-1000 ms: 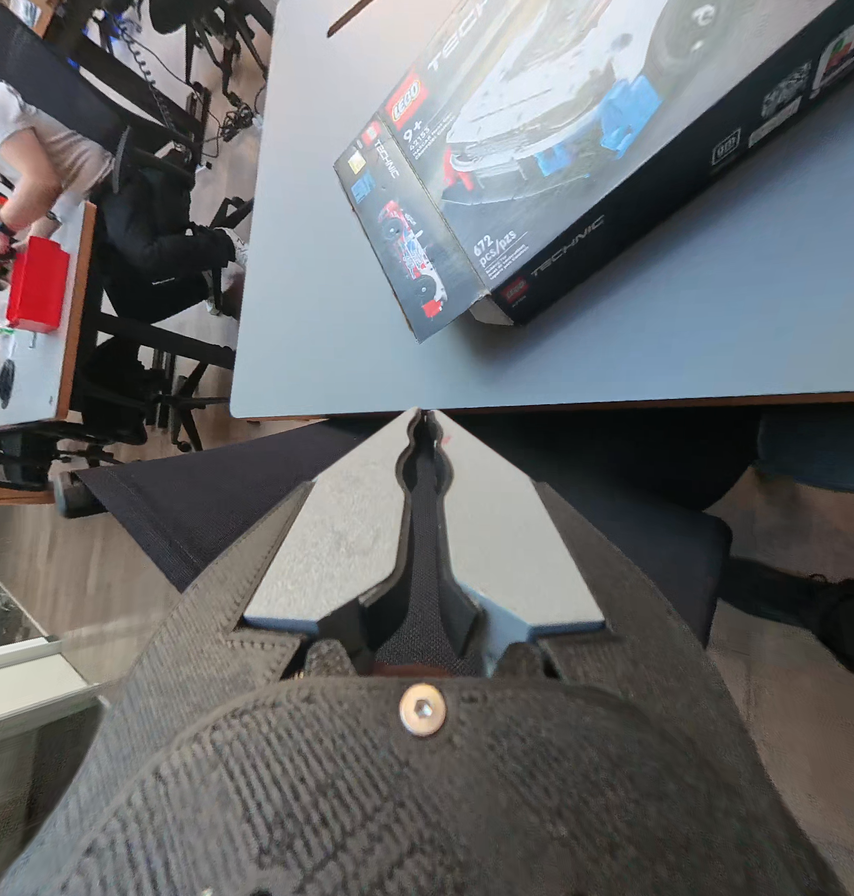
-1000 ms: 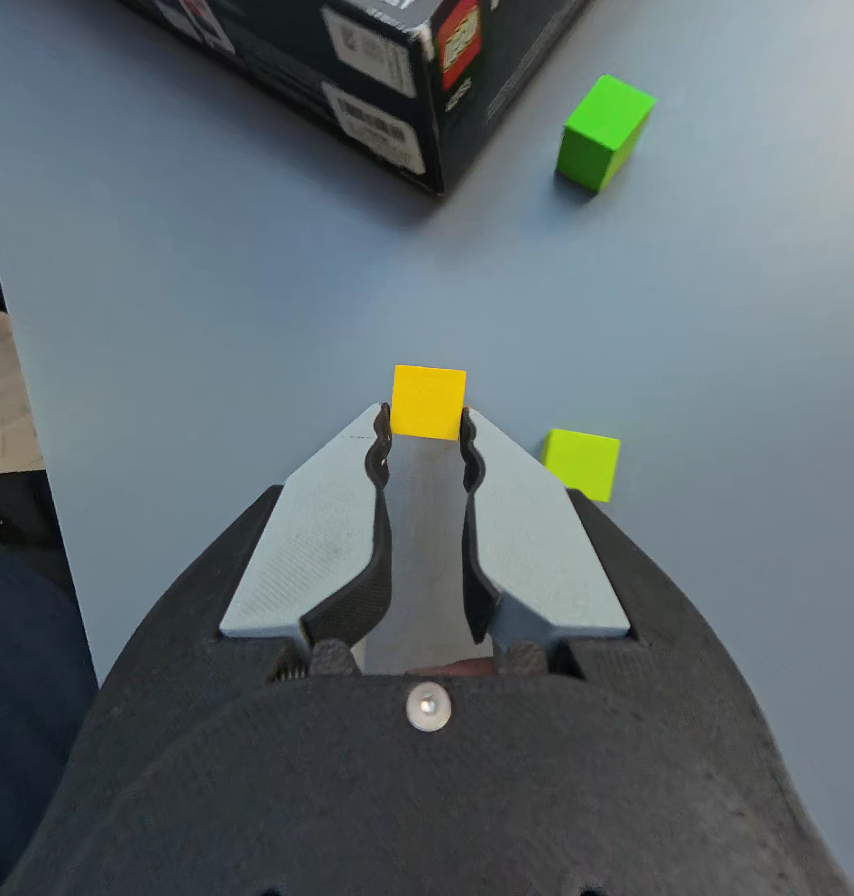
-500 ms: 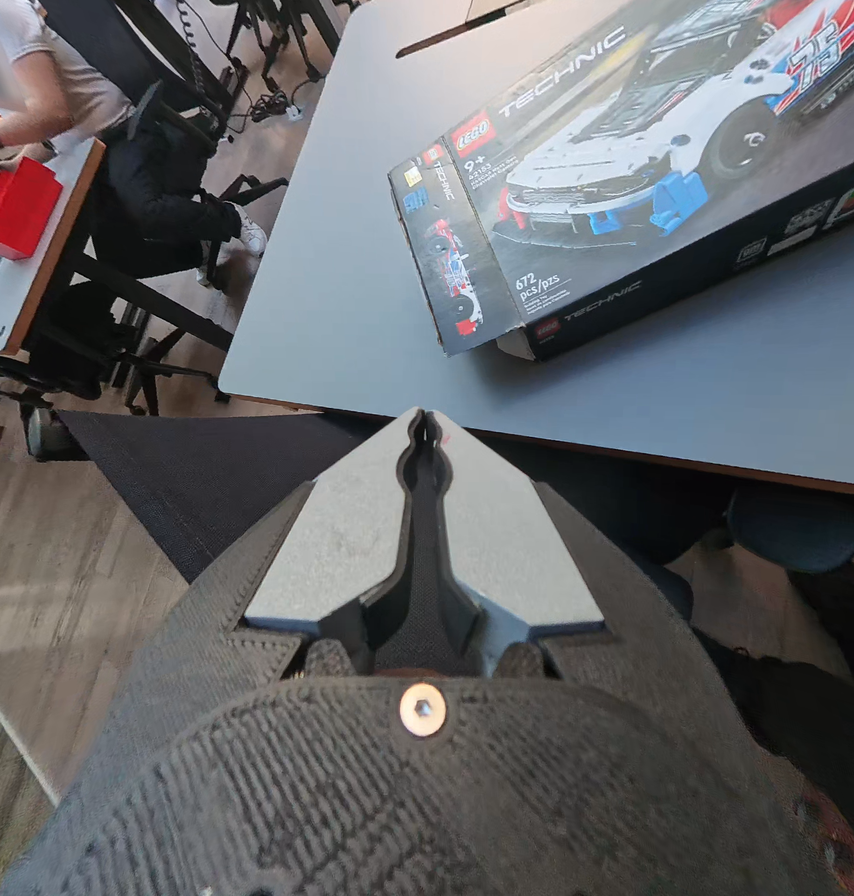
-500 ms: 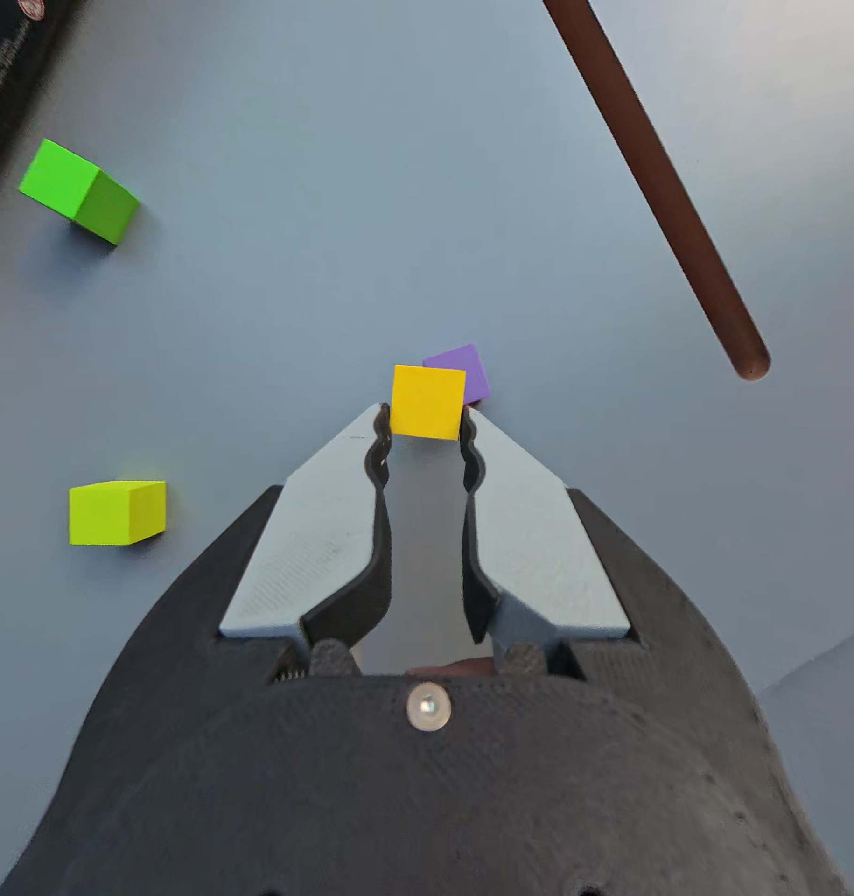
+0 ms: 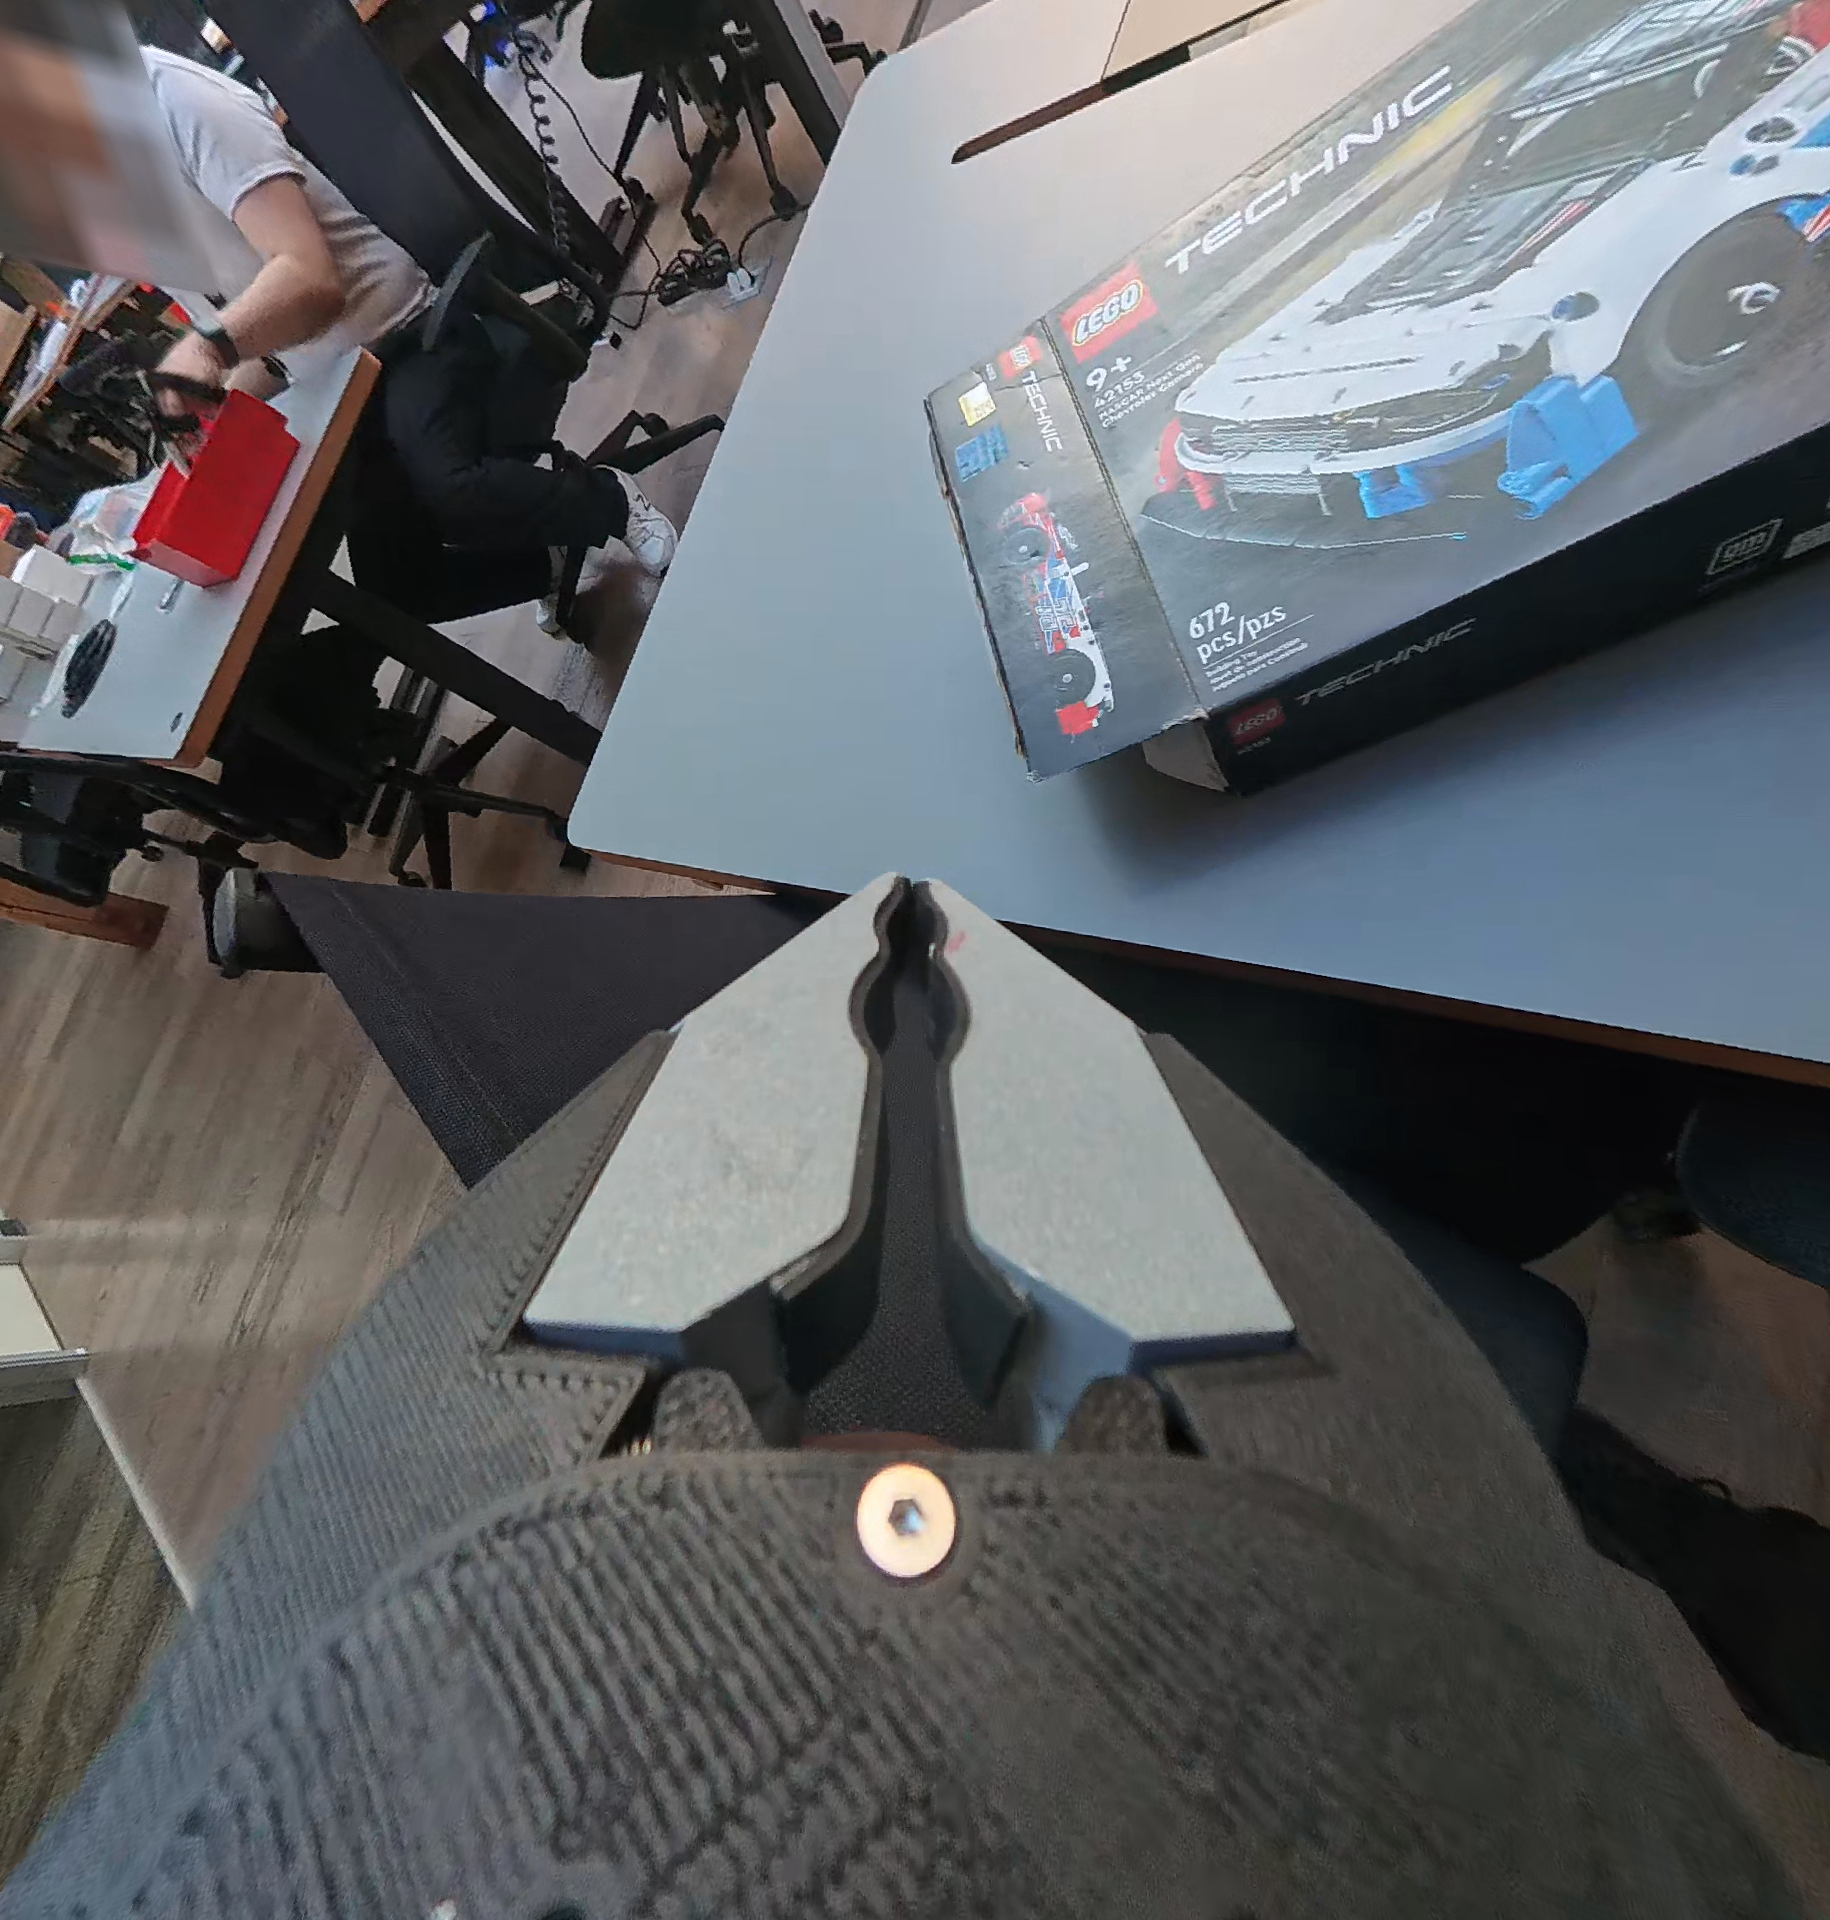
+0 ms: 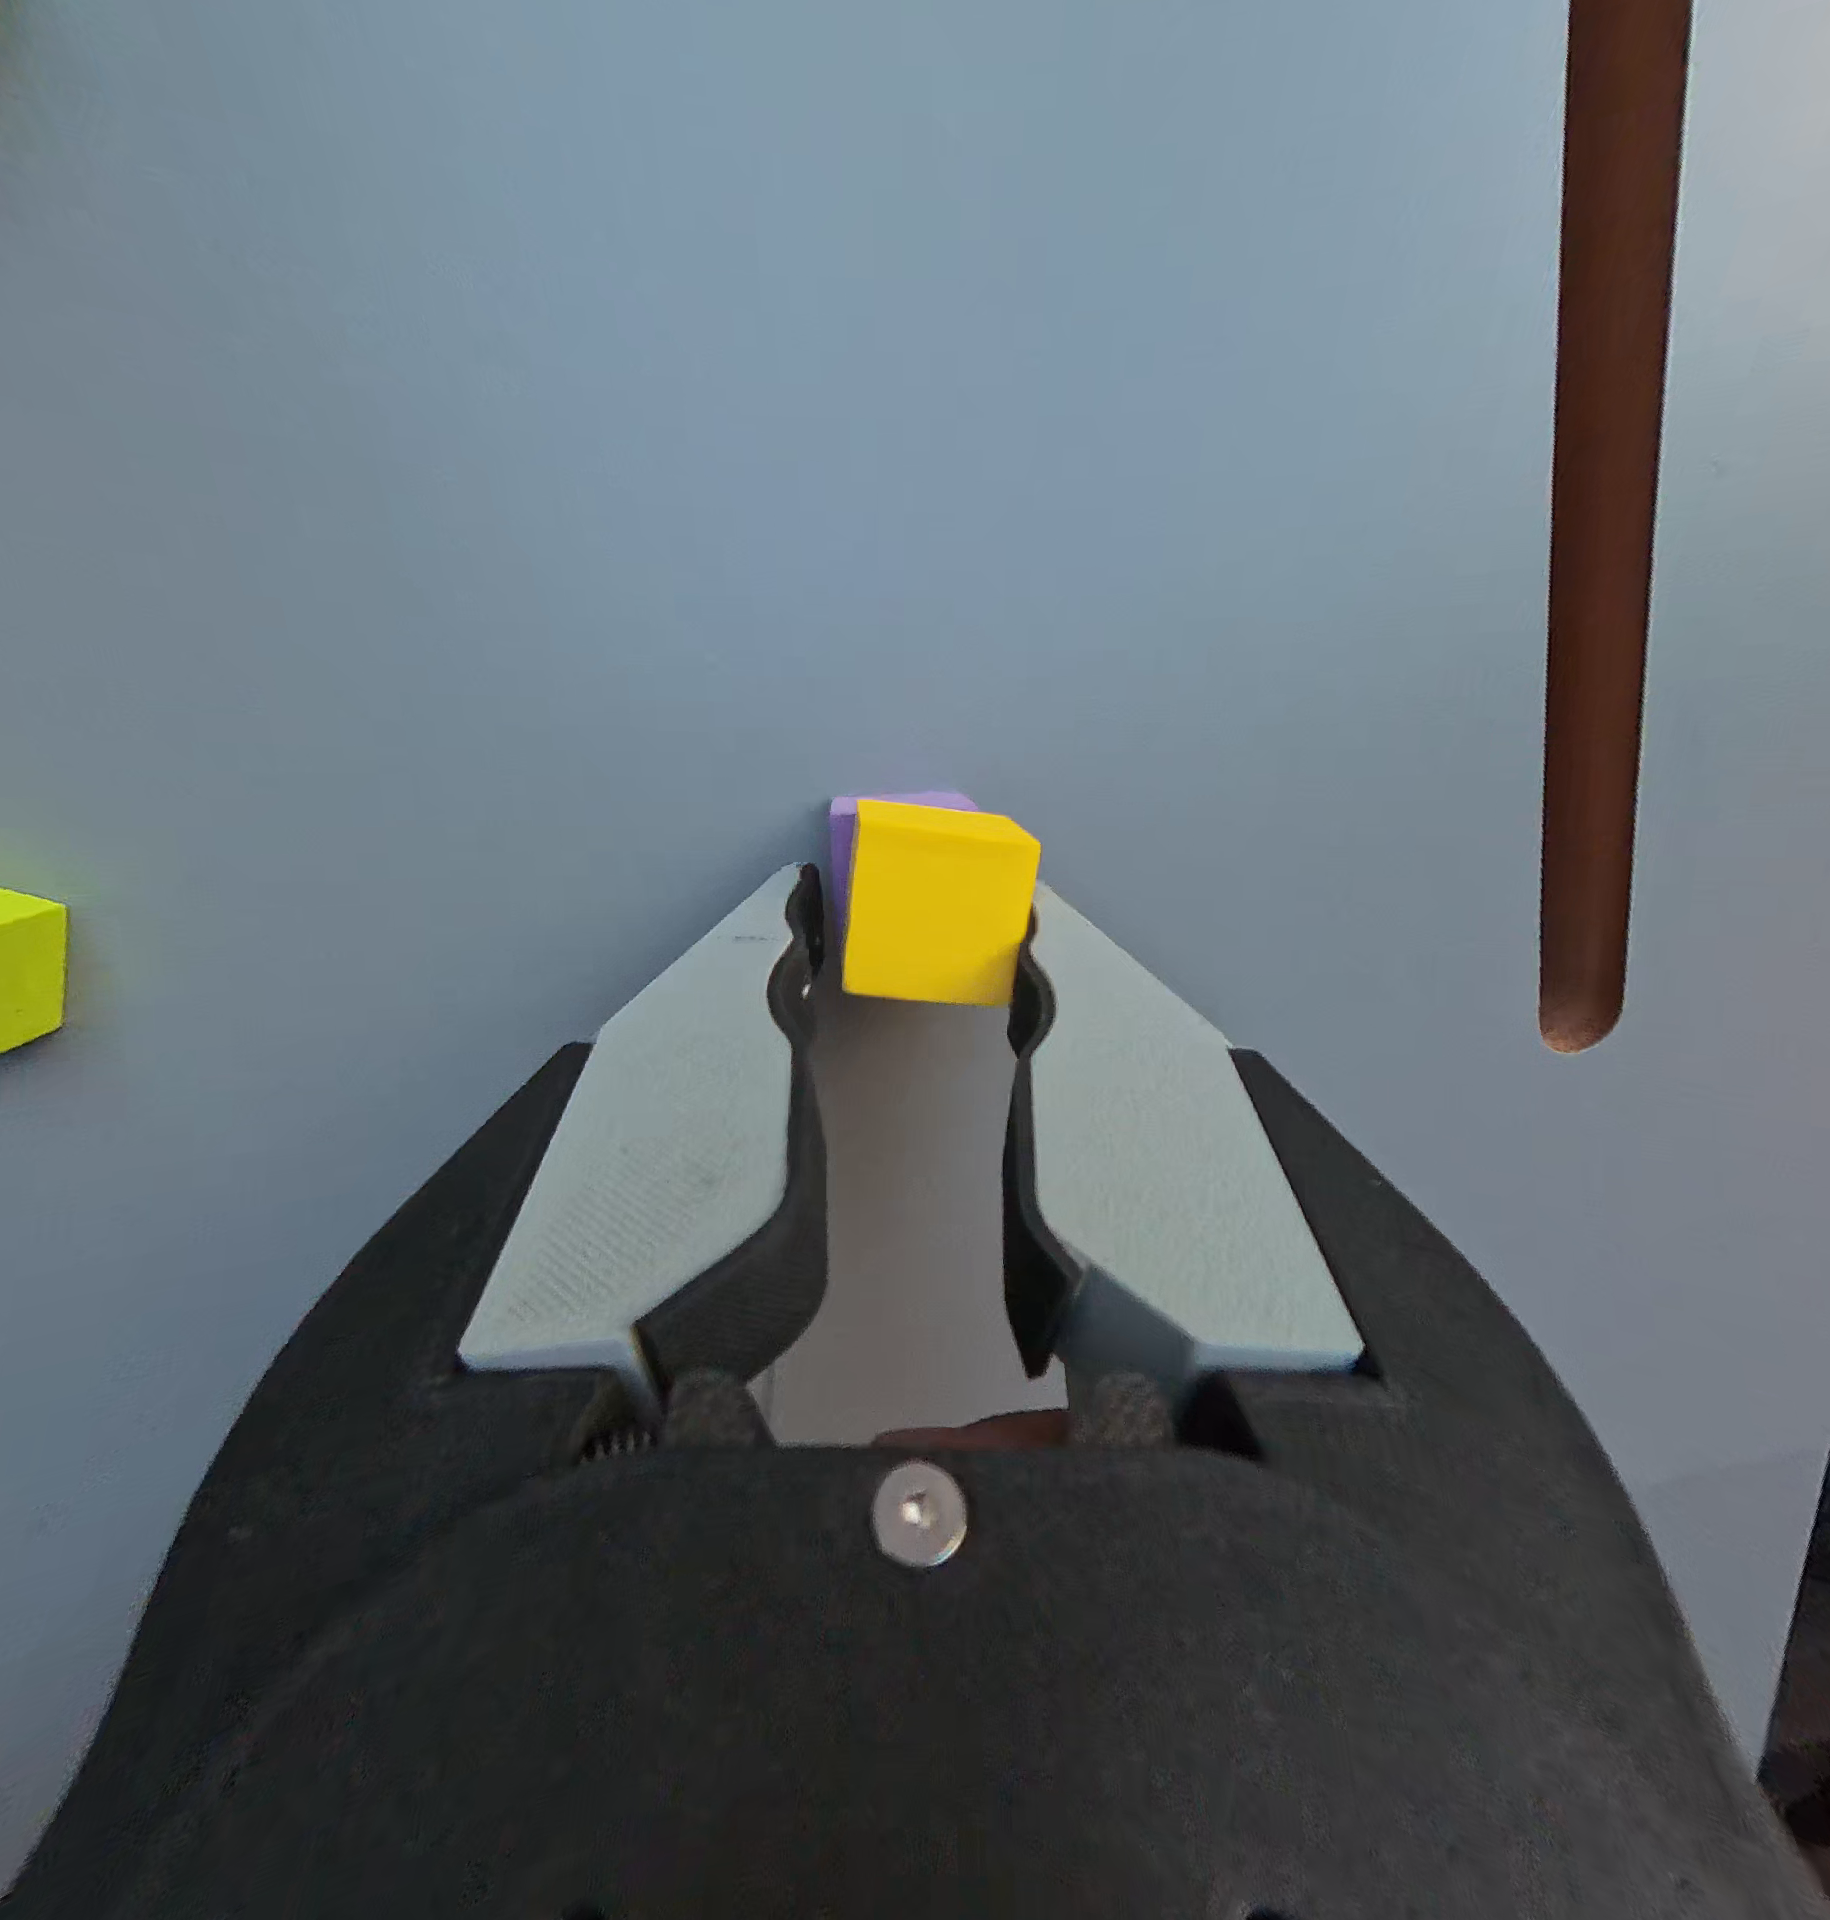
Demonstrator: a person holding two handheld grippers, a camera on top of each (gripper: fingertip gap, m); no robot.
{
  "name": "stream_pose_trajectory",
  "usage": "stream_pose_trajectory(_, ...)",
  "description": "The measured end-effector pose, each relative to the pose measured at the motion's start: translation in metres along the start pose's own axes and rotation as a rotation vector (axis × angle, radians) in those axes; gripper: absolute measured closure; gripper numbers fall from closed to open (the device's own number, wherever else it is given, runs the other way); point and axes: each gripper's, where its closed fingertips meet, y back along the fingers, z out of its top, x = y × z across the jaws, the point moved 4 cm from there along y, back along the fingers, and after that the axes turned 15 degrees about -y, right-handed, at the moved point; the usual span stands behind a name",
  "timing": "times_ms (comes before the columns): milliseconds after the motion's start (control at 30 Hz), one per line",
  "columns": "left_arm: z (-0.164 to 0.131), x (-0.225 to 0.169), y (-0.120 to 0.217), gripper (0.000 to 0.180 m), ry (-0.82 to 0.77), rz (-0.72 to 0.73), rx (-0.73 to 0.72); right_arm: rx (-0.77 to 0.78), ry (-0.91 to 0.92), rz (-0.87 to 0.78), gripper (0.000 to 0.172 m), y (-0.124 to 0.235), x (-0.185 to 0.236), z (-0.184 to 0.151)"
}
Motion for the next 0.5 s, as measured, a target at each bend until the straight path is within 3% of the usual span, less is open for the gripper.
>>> stream_pose_trajectory(267, -0.001, -0.003, -0.001, 0.180, -0.021, -0.006, 0.014, 0.017, -0.017, 0.033, 0.144, 0.002, 0.006, -0.010)
stream_pose_trajectory(500, 0.001, -0.004, -0.001, 0.180, -0.037, -0.004, 0.012, 0.008, -0.011, 0.092, 0.144, 0.018, 0.070, -0.064)
